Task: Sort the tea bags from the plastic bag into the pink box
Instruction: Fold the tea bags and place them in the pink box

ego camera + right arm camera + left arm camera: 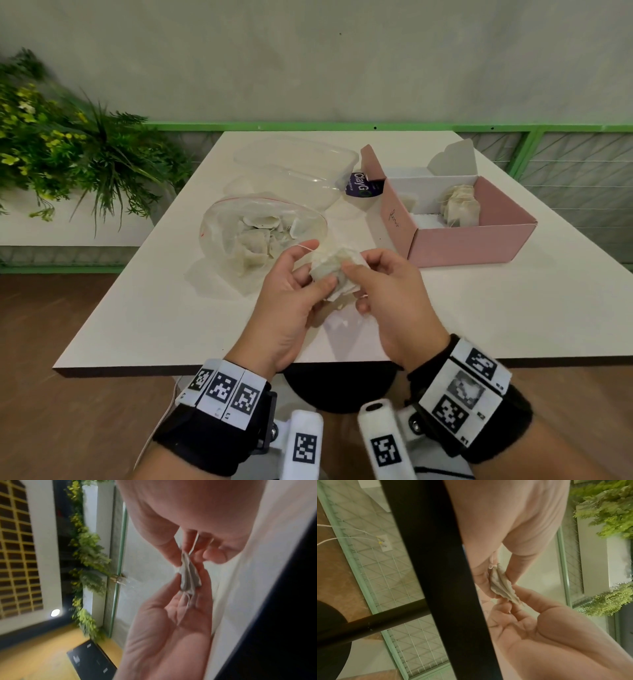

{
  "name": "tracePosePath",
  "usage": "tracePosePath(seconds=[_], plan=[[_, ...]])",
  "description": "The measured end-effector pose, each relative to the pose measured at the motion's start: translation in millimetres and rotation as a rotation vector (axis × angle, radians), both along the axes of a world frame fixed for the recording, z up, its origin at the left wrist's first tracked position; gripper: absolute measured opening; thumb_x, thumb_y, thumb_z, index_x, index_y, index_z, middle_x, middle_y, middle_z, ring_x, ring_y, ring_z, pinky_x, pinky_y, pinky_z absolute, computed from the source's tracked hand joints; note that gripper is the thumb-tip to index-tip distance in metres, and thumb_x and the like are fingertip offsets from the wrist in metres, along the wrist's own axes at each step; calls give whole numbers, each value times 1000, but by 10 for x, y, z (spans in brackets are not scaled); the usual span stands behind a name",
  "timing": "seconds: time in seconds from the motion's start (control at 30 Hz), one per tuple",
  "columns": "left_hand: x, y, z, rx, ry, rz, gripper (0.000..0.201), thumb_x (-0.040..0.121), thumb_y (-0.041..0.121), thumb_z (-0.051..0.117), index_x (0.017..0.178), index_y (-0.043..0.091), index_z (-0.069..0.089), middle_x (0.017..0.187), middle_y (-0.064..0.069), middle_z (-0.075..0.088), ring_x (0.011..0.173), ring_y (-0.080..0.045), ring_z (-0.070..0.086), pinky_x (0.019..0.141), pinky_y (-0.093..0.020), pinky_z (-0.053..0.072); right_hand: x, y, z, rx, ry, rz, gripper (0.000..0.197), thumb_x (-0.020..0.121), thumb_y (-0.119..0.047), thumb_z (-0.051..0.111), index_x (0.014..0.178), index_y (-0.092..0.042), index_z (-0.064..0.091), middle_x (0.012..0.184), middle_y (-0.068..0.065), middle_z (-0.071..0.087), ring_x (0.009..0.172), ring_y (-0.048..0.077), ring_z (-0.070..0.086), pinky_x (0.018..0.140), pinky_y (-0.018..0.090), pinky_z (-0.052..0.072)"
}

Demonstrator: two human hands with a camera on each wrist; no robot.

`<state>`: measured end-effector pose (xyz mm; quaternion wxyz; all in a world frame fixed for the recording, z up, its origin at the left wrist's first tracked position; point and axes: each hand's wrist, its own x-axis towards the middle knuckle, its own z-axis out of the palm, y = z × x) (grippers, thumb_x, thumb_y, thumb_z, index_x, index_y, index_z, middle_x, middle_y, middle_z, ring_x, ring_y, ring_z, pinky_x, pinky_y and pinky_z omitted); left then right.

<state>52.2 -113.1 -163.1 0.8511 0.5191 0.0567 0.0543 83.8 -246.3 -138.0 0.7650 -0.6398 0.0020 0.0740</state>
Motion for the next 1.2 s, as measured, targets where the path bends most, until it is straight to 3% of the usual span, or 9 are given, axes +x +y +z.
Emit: tracePosePath(seconds=[0.13, 0.33, 0.4, 0.5, 0.63, 0.83, 1.0, 1.1, 1.2], plan=[[-8, -4, -3, -19, -12, -23, 60, 90, -16, 59, 141, 13, 47, 112, -23, 74, 92, -23, 74, 75, -30, 60, 139, -171, 139, -401, -177, 219, 6, 89, -10, 71, 94, -13, 73, 59, -11, 62, 48, -1, 53, 50, 17, 43], [9, 4, -15, -72, -30, -7, 72, 72, -8, 70, 138, 14, 50, 103, -14, 76, 92, -26, 76, 80, -32, 62, 346, -431, 564, -832, -463, 330, 3, 88, -18, 73, 86, -16, 74, 64, -14, 60, 55, -3, 50, 56, 11, 39], [29, 10, -34, -85, -38, -10, 66, 74, -7, 68, 136, 11, 51, 110, -19, 75, 105, -35, 74, 87, -35, 62, 444, -549, 805, -840, -465, 342, 3, 89, -16, 72, 87, -15, 73, 59, -15, 59, 50, -2, 48, 51, 13, 39], [49, 7, -43, -80, -36, -36, 56, 76, -5, 66, 130, 6, 56, 115, -25, 73, 107, -39, 72, 82, -34, 62, 664, -720, 1219, -878, -479, 309, 4, 90, -16, 70, 89, -13, 73, 57, -9, 61, 42, 1, 47, 41, 20, 38], [56, 5, -51, -57, -52, -59, 54, 68, 6, 73, 121, -1, 60, 115, -27, 72, 105, -41, 72, 87, -38, 62, 1121, -850, 1603, -1027, -485, 271, 2, 89, -19, 72, 87, -19, 72, 65, -2, 70, 56, 12, 64, 47, 28, 44], [56, 26, -90, -48, -48, -45, 78, 39, 30, 103, 103, 1, 71, 112, -31, 71, 101, -43, 73, 79, -36, 63, 1771, -788, 1544, -1309, -312, 373, 7, 84, -10, 73, 86, -15, 69, 83, 13, 76, 73, 26, 75, 60, 35, 61], [87, 15, -69, -77, -34, -29, 81, 21, 38, 105, 90, 4, 77, 106, -32, 72, 92, -41, 75, 73, -35, 64, 1992, -611, 1264, -1560, -212, 550, 10, 88, -7, 66, 89, -15, 72, 92, 16, 76, 78, 29, 77, 72, 44, 64], [95, 4, -58, -71, -24, -27, 76, 24, 37, 105, 87, 5, 78, 103, -31, 72, 90, -40, 75, 71, -35, 64, 2088, -559, 1111, -1595, -139, 633, 11, 84, -10, 72, 95, -8, 73, 97, 22, 75, 81, 34, 77, 75, 51, 62], [127, 28, -85, -92, 1, -21, 37, 59, 13, 88, 90, -2, 74, 101, -34, 71, 85, -39, 75, 70, -37, 65, 2150, -513, 1024, -1609, -101, 678, 12, 84, -16, 75, 95, -10, 73, 95, 21, 76, 83, 31, 77, 78, 49, 62]])
